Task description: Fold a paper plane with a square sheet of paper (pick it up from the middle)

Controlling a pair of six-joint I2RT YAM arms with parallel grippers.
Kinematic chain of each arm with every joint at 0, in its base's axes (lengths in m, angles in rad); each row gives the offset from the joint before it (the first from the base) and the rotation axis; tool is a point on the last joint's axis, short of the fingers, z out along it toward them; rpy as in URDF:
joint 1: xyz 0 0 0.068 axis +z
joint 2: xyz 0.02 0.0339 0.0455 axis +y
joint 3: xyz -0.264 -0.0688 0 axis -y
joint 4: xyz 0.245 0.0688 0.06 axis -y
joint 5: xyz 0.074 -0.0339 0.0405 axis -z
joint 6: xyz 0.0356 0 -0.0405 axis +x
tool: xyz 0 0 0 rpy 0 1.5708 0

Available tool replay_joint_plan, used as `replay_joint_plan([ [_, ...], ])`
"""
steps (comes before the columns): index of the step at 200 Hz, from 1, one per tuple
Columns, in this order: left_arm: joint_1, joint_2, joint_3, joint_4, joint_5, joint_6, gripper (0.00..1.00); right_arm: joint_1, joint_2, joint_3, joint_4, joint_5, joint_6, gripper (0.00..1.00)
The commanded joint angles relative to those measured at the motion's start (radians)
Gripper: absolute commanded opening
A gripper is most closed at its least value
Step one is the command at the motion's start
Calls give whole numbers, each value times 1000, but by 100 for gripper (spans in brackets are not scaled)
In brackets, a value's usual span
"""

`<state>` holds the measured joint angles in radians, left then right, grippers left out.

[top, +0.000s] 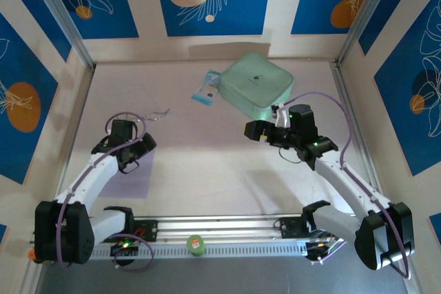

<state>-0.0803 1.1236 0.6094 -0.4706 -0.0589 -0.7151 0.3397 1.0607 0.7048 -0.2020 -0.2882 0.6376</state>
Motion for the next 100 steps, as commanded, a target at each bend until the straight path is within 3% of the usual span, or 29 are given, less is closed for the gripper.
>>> replay_joint_plan([
  [1,10,22,-26,-18,25,-65,100,30,46,43,-22,13,21,100],
  [37,10,69,-48,-9,39,-61,100,54,100,71,-36,32,23,100],
  [100,8,119,-97,48,172,-103,100,64,134,67,-37,47,46,100],
])
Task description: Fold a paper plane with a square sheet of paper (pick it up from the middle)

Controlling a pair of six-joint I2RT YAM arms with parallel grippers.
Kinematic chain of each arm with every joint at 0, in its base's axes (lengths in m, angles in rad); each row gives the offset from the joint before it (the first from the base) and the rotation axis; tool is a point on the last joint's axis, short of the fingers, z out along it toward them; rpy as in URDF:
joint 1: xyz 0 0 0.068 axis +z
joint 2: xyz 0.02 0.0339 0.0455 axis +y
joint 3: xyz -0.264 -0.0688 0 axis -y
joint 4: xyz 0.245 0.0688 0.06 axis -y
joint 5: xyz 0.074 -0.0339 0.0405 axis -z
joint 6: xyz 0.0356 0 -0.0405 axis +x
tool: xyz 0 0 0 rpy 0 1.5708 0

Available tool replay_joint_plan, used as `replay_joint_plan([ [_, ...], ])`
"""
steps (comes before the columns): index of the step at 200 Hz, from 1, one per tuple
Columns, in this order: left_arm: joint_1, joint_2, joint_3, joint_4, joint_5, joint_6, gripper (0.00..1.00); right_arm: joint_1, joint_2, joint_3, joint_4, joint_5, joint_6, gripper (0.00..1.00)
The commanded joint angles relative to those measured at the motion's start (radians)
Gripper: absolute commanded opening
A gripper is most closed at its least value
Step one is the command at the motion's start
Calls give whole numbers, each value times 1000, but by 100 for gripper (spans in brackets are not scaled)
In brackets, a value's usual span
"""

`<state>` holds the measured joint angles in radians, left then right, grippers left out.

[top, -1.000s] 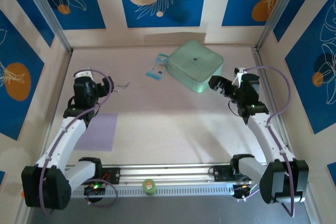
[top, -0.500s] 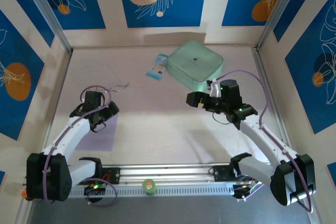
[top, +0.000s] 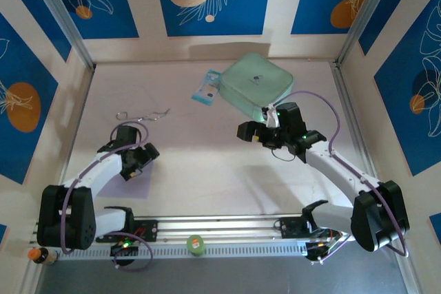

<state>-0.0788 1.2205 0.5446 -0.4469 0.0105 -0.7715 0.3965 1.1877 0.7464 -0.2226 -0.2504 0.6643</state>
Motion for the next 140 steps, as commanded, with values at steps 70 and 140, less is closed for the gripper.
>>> replay_joint_plan([
  [70,-181,45,-81,203,173,-336,100,19,13,2,-6,25,50,100],
  [140,-537,274,104,323,79,-570,100,24,10,-26,-32,72,93,100],
])
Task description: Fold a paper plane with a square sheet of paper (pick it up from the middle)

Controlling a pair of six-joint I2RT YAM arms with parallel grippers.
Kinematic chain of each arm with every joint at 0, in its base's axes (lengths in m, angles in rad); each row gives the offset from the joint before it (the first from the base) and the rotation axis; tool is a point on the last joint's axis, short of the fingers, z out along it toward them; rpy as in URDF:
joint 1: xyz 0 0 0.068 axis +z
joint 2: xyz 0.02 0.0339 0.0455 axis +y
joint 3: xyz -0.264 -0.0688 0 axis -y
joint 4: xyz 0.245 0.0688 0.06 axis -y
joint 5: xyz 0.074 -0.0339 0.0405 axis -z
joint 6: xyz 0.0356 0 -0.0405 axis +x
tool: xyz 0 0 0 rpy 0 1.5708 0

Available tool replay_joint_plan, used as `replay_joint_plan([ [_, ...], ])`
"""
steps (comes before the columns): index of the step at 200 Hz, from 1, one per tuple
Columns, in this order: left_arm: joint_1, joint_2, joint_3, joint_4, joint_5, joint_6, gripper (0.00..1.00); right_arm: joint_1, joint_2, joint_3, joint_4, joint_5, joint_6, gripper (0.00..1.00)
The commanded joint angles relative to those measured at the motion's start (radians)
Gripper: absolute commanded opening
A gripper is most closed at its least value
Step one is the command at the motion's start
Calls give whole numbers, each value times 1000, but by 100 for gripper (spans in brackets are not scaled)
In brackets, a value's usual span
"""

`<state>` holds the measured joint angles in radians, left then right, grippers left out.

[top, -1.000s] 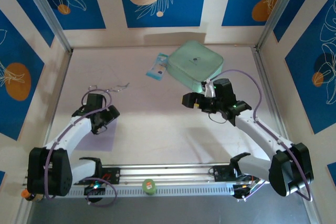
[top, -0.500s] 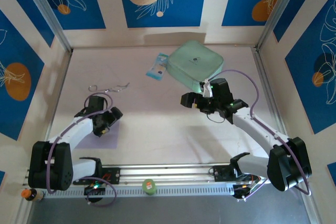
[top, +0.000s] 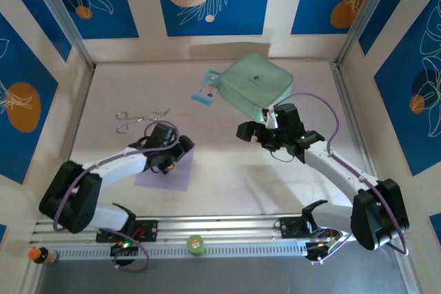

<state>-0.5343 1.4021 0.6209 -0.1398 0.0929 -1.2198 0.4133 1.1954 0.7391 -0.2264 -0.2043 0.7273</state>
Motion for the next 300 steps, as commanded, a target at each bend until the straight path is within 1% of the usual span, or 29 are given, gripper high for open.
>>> replay_joint_plan([
  [1,-84,96,30,19,-4,-124,100,7,2,-19,-29,26,31,100],
  [17,-129,134,81,31,-13,-113,100,5,-3,-25,-48,42,36,100],
  [31,-151,135,141,-25,-53,-62,100,3,-11,-30,-63,55,42,100],
  [65,-147,70,194,-125,-142,114,100,-5,-35,-47,-61,58,45,100],
  [74,-137,43,193,-144,-168,167,100,-6,-37,-47,-56,51,44,100],
  [86,-112,7,181,-147,-169,261,100,-6,-36,-48,-44,41,43,100],
  [100,-70,-22,163,-147,-140,382,100,-5,-27,-51,-22,23,44,100],
  [127,23,-19,160,-181,2,576,100,6,-1,-39,-4,8,50,100],
  [140,54,4,163,-187,77,638,100,13,14,-33,-4,8,52,100],
  [160,63,57,190,-228,127,694,100,22,36,-23,-4,8,55,100],
  [182,64,117,205,-226,186,688,100,31,49,-17,-5,17,60,100],
  [225,59,186,181,-177,218,580,100,33,66,-11,-16,29,72,100],
  [274,31,186,116,-78,200,410,100,33,65,-13,-30,52,86,100],
  [300,-1,190,99,-31,194,342,100,33,68,-7,-34,56,89,100],
])
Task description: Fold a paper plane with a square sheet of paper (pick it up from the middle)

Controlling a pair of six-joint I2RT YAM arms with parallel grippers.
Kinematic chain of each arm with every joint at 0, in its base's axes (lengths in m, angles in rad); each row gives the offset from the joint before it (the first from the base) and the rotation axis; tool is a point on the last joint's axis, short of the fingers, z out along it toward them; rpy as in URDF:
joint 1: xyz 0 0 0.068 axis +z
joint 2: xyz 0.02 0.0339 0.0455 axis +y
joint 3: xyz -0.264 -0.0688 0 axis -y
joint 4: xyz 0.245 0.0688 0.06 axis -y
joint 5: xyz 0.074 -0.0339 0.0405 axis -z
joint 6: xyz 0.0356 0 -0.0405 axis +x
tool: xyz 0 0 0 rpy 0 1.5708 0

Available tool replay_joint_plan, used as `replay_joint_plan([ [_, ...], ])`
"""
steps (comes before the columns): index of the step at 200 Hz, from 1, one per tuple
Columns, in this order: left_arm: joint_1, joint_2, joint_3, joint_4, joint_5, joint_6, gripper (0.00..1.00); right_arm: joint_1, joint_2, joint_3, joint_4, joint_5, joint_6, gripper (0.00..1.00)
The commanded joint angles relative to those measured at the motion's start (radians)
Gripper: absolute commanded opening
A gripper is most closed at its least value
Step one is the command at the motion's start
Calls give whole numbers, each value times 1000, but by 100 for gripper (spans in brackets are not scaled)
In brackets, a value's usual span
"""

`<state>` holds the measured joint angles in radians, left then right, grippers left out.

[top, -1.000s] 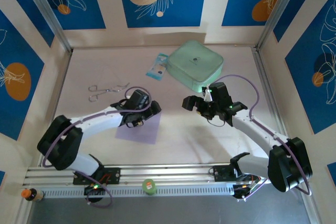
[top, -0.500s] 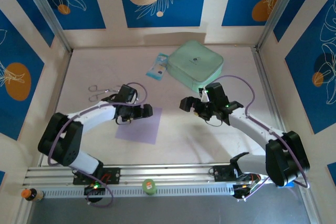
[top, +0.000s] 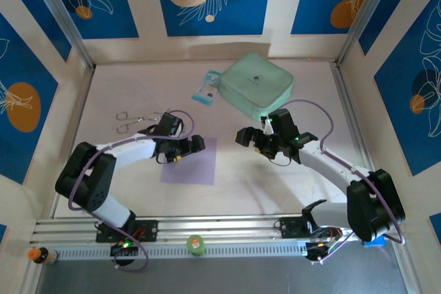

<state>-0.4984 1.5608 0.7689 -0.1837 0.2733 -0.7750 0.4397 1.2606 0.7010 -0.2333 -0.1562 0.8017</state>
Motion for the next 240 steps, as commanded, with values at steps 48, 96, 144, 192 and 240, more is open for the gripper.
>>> replay_joint_plan([
  [48,-108,28,-42,17,-53,-200,100,5,1,35,-40,10,24,100],
  [96,-160,-28,-33,26,-149,-242,100,5,-5,28,-41,14,34,100],
  [144,-160,-122,58,-129,-295,-35,100,7,-30,28,-47,20,34,100],
  [192,-154,-173,118,-228,-305,238,100,7,-35,27,-26,11,39,100],
  [240,-147,-174,132,-223,-241,281,100,8,-24,42,-21,5,44,100],
])
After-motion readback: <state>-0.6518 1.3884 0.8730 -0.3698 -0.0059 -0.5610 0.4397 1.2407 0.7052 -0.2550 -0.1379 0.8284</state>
